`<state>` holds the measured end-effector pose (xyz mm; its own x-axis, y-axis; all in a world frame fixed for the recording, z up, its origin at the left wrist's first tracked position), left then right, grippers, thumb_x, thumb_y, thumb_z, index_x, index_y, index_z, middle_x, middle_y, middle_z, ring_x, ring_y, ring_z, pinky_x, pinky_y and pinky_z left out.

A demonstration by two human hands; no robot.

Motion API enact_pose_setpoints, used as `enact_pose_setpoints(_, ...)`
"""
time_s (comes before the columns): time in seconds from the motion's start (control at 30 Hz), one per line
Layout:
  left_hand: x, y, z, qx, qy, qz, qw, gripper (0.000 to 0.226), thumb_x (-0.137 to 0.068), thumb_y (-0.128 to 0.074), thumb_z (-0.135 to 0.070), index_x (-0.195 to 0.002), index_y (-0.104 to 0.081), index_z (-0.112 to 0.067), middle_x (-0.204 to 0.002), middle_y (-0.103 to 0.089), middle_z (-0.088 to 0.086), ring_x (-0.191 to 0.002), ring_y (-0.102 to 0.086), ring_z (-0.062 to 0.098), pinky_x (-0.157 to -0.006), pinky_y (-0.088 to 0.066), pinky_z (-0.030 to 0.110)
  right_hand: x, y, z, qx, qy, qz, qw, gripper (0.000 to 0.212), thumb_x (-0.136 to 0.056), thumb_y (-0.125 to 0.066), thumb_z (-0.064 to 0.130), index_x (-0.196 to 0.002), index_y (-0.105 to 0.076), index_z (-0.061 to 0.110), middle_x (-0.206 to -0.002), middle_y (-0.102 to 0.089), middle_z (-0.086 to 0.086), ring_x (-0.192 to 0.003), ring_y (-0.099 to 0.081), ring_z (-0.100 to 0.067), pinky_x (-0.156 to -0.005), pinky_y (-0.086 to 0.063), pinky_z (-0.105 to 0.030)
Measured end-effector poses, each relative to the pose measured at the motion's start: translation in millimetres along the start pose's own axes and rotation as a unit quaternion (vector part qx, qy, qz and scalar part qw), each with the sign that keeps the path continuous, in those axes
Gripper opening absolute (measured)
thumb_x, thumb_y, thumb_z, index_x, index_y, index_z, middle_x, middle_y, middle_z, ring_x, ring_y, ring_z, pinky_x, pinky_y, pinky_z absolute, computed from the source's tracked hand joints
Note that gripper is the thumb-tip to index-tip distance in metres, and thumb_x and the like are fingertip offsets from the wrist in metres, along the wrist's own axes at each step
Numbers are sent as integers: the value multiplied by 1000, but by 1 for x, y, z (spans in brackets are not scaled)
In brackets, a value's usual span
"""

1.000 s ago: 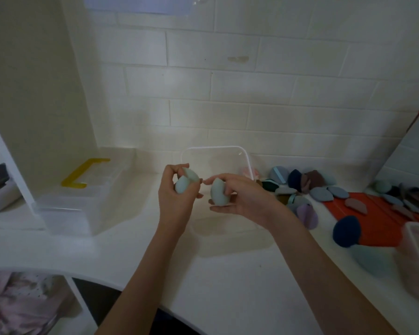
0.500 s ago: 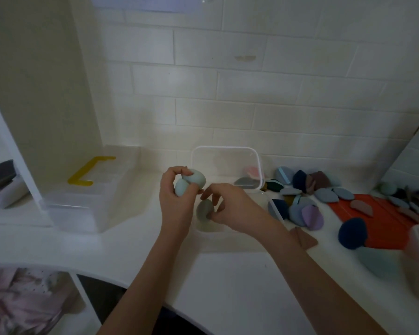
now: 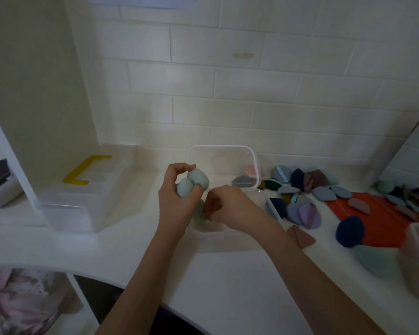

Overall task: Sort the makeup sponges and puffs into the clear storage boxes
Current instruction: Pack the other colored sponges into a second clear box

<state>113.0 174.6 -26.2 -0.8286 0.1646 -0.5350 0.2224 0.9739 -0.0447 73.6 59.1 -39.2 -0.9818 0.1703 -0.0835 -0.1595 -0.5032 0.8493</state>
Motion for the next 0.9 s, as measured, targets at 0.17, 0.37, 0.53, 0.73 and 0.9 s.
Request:
enact_pose_setpoints(0.17, -1, 0, 3, 8, -3, 13, 1000, 33, -67, -59, -12, -99, -55, -18, -109, -64, -7, -94, -59, -3, -72, -46, 9, 1, 2, -6, -41, -11, 5, 999, 3, -82, -66, 14, -82, -66, 18, -90, -67, -2, -82, -64, -19, -75, -55, -34)
enact_pose_setpoints(0.37, 0, -3, 5, 30, 6, 27, 999, 34, -67, -59, -11, -97, -52, -25, -111, -66, -15, -107, -59, 1, -81, -49, 15, 5, 6, -14, -112, -60, 13, 992, 6, -82, -64, 11, -83, -60, 15, -85, -72, -8, -82, -68, -21, -62, -57, -31)
enact_pose_setpoints(0.53, 0, -5, 7, 32, 9, 43, 999, 32, -67, -59, -11, -97, -52, -17, -110, -66, -19, -108, -60, -2, -78, -51, 16, 7, 6, -15, -122, -77, 19, 989, 16, -86, -63, 12, -81, -49, 19, -88, -72, -6, -70, -66, -14, -53, -44, -19)
enact_pose_setpoints(0.73, 1, -7, 5, 6, -19, 76, 997, 27, -67, -55, -6, -93, -60, -12, -108, -69, -8, -108, -61, 4, -81, -51, 18, 14, 5, -17, -221, -148, 72, 961, 15, -99, -32, 19, -106, -45, 16, -93, -74, -5, -86, -69, -18, -68, -49, -28)
enact_pose_setpoints(0.9, 0, -5, 3, -33, -54, 81, 995, 33, -61, -52, -25, -88, -69, -17, -98, -68, -4, -96, -62, 9, -79, -50, 22, 20, 6, -17, -330, -182, 120, 918, 37, -94, -29, 36, -118, -50, 17, -93, -75, -10, -93, -70, -23, -73, -45, -31)
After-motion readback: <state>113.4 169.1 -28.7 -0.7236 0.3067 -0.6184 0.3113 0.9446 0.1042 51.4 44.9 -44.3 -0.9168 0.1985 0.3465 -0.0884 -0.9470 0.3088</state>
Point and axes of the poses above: each hand's wrist, its own x-axis away from the middle knuckle, its own y-axis out of the back of the hand, z = x × y, the point moved 7 cm from there along -x, towards the middle knuckle
